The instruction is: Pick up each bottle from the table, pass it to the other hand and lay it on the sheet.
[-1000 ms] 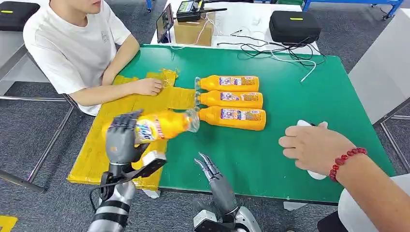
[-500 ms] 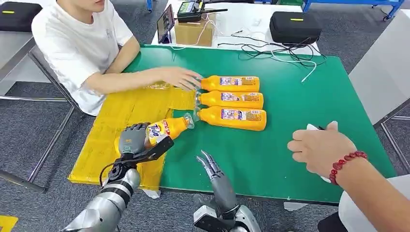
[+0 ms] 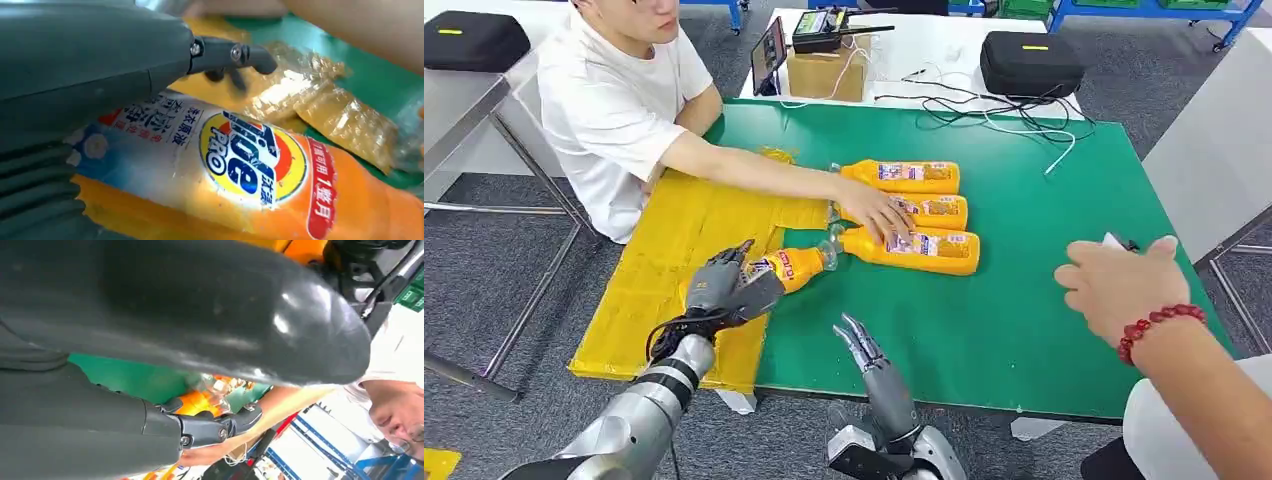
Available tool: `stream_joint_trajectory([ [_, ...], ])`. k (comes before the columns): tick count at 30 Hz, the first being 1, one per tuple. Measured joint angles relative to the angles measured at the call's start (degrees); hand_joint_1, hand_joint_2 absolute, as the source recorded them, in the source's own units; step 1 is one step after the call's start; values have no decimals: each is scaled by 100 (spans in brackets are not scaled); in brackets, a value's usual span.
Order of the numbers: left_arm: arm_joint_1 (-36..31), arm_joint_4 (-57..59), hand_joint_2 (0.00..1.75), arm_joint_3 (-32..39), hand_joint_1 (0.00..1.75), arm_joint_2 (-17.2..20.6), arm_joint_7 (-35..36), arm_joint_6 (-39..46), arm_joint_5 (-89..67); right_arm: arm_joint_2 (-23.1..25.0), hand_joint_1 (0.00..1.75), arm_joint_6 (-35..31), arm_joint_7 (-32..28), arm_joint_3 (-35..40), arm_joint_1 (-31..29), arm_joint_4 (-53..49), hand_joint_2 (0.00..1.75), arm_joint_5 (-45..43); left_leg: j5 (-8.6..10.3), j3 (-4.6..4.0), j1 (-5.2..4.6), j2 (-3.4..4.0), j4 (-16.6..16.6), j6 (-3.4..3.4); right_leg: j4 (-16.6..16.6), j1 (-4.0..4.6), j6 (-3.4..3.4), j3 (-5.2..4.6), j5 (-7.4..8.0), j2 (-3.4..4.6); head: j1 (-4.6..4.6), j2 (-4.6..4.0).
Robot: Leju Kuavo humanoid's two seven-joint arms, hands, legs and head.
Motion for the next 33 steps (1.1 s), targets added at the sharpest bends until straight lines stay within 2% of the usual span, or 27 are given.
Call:
stream_joint_trajectory([
  [4, 54, -55, 0, -288, 0, 2, -160, -70, 420, 0, 0, -35, -81, -83, -3, 48, 0, -48, 7, 2, 0, -27, 0, 2, 0, 0, 0, 9, -1, -21, 0, 0],
  [18, 401, -494, 0, -1334, 0, -13, -495, -156, 1308, 0, 0, -90, -138, -147, -1, 79, 0, 22, 7, -16, -1, -15, 1, 2, 0, 0, 1, -9, 0, -18, 4, 0],
  [19, 439, -544, 175, -1371, 0, -24, -643, 2, 1507, 0, 0, -144, -153, -149, -1, 79, 175, 52, 7, -18, -1, -11, 1, 2, 0, 0, 1, -11, 0, -16, 2, 0],
  [22, 714, -948, 175, -1399, 0, -133, -1449, 1005, 3025, -2, 0, -530, -188, -149, 0, 88, 175, 324, 8, -39, 2, 8, 3, 2, 1, 2, -3, -43, 7, -5, 2, 2],
  [26, 1055, -2109, 175, -1434, 0, -438, -1817, 2153, 4325, -48, 0, -1095, -155, -173, 3, 88, 175, 792, 13, -69, 1, 7, 5, 0, 3, 2, -10, -69, 15, -6, 0, 0],
  [29, 1387, -3266, 175, -1432, 0, -634, -1847, 2238, 4217, -122, 0, -1154, -92, -420, 51, -79, 175, 1792, 10, -82, -2, 12, 5, 2, 2, 0, -10, -82, 15, -3, 0, 0],
  [33, 1728, -4020, 175, -1388, 0, -708, -1852, 2264, 3926, -171, 0, -1159, 86, -958, 128, -352, 175, 3056, 8, -91, -2, 14, 5, 3, 0, 0, -10, -92, 15, -3, 0, 0],
])
